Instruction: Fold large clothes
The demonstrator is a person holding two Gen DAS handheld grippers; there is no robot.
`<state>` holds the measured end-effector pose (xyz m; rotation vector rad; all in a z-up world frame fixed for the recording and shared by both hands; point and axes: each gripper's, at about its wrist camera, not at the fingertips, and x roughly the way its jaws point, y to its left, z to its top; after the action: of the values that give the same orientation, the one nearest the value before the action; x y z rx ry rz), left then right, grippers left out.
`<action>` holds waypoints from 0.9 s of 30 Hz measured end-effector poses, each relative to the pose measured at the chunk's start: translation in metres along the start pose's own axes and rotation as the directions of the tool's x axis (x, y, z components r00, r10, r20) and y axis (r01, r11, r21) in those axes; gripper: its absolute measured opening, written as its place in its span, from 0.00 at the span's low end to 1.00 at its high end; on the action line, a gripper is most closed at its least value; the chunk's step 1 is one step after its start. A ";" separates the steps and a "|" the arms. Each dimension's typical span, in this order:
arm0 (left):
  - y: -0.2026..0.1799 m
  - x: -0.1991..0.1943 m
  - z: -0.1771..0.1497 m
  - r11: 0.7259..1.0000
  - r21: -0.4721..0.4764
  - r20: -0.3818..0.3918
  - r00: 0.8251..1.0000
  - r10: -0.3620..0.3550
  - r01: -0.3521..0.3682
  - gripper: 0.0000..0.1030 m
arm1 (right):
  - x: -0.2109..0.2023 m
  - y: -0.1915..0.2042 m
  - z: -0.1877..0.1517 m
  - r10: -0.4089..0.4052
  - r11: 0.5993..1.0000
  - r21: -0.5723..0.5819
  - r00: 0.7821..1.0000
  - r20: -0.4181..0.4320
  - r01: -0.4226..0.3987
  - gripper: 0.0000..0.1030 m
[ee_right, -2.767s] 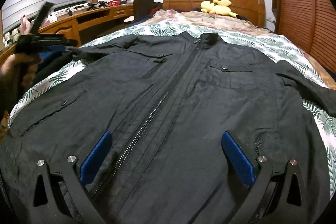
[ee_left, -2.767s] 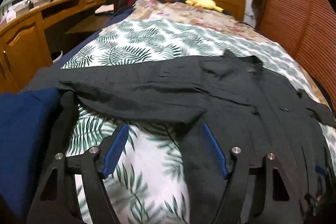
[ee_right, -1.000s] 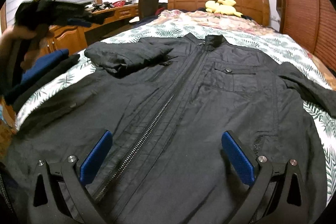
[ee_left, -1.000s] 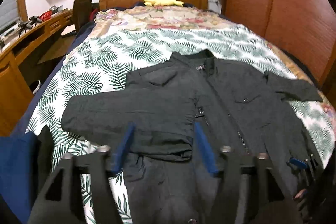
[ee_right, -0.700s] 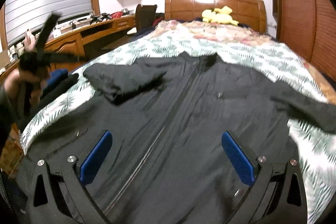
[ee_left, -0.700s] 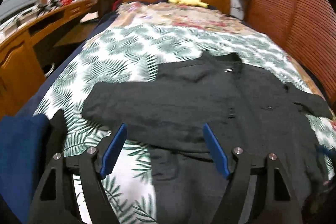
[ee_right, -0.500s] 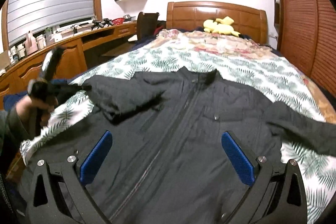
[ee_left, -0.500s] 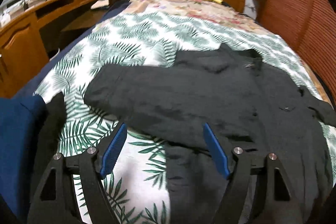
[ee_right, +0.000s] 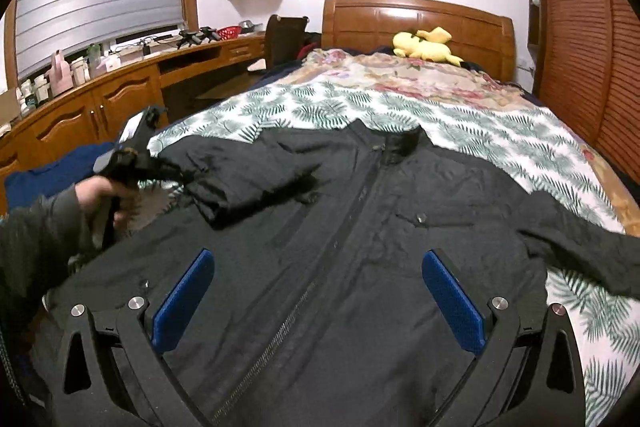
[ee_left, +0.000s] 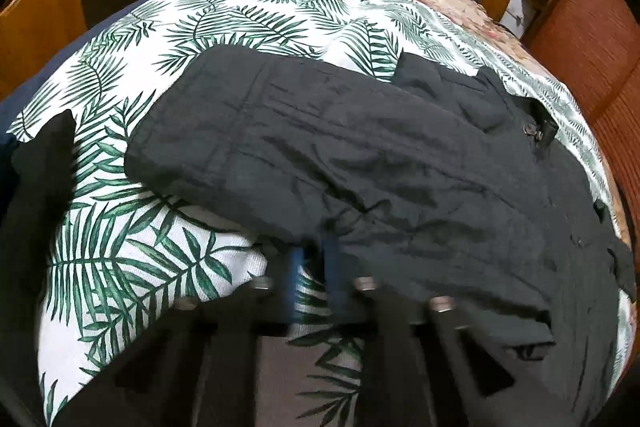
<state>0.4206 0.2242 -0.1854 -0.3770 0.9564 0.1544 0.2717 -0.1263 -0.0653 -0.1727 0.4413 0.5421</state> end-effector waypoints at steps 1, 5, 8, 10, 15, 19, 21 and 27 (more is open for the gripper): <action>-0.002 -0.002 0.000 1.000 -0.003 -0.012 1.000 0.010 -0.010 0.03 | -0.002 -0.001 -0.004 -0.005 1.000 0.004 1.000 -0.004 0.005 1.00; -0.026 -0.031 0.001 0.993 0.088 0.052 0.996 0.078 -0.082 0.01 | -0.021 -0.002 -0.017 -0.044 0.999 -0.011 0.999 -0.014 0.043 1.00; -0.056 -0.071 -0.004 0.988 0.143 0.124 0.991 0.047 -0.065 0.01 | -0.037 -0.006 -0.022 -0.069 0.998 -0.014 0.998 -0.010 0.069 1.00; -0.075 -0.094 -0.009 0.981 0.186 0.159 0.987 0.031 -0.061 0.01 | -0.049 -0.008 -0.027 -0.081 0.997 -0.007 0.997 -0.006 0.081 1.00; -0.124 -0.146 -0.022 0.961 0.276 0.208 0.977 -0.055 -0.005 0.01 | -0.074 -0.008 -0.035 -0.111 0.994 0.025 0.994 0.003 0.111 1.00; -0.149 -0.172 -0.036 0.942 0.336 0.216 0.972 -0.093 0.016 0.01 | -0.092 0.000 -0.043 -0.132 0.991 0.041 0.991 0.024 0.131 1.00; -0.164 -0.181 -0.047 0.928 0.372 0.218 0.971 -0.096 0.008 0.01 | -0.102 0.003 -0.049 -0.140 0.989 0.047 0.990 0.033 0.139 1.00; -0.186 -0.190 -0.076 0.899 0.437 0.207 0.975 -0.080 -0.019 0.01 | -0.130 0.014 -0.072 -0.196 0.980 0.031 0.979 0.050 0.194 1.00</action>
<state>0.3081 0.0308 -0.0230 0.0431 0.7368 -0.0500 0.1392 -0.1934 -0.0716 -0.1739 0.3755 0.3469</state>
